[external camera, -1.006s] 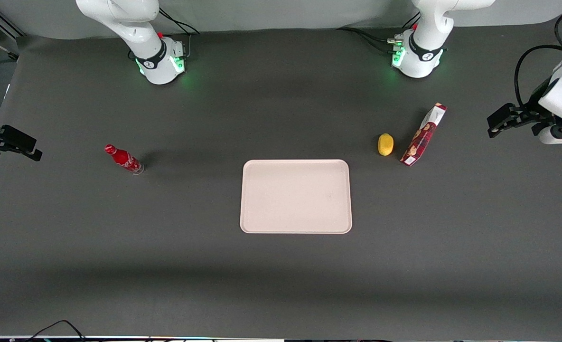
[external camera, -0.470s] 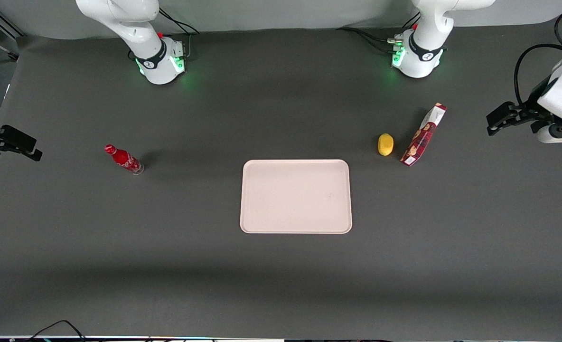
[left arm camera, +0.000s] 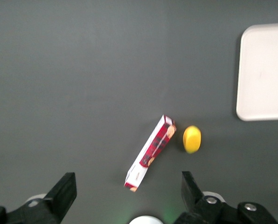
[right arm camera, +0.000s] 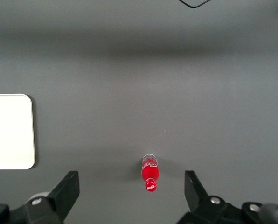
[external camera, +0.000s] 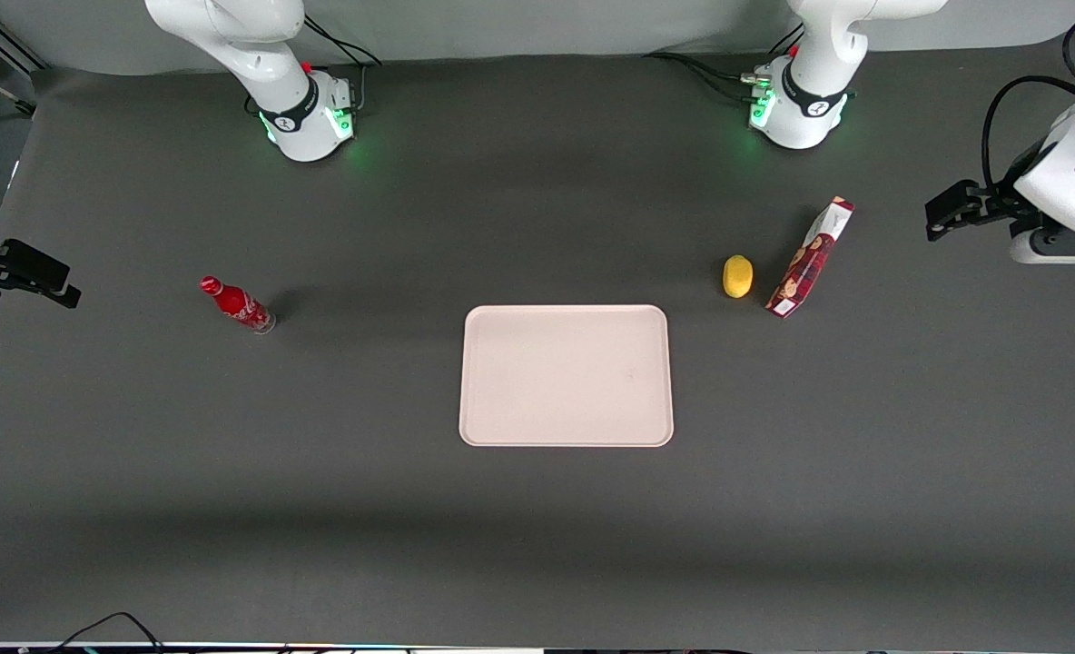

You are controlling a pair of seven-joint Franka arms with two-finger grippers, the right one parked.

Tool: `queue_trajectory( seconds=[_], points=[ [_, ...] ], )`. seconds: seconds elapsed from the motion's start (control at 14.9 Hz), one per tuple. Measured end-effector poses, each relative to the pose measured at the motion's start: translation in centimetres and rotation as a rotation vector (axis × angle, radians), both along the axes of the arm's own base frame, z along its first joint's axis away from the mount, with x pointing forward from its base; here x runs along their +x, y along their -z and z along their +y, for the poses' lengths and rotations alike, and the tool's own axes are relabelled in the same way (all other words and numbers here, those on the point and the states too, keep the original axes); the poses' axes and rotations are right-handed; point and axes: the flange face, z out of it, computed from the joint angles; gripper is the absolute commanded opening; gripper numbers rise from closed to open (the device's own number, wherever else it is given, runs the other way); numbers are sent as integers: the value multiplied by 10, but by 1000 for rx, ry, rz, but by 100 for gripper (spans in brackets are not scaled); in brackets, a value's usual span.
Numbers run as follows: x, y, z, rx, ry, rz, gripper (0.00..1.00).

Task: Place red cookie box on tray
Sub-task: 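Move the open left gripper down over the red plaid cookie box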

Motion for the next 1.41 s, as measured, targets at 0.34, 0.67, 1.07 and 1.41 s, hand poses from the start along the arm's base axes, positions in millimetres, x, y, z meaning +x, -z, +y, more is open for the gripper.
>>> queue_trajectory(
  seconds=[0.34, 0.67, 1.07, 1.41],
  points=[
    [-21, 32, 15, -20, 131, 60, 100],
    [-60, 106, 16, -35, 243, -9, 100],
    [-106, 190, 9, -43, 336, -68, 100],
    [-121, 241, 4, -41, 442, -127, 100]
  ],
)
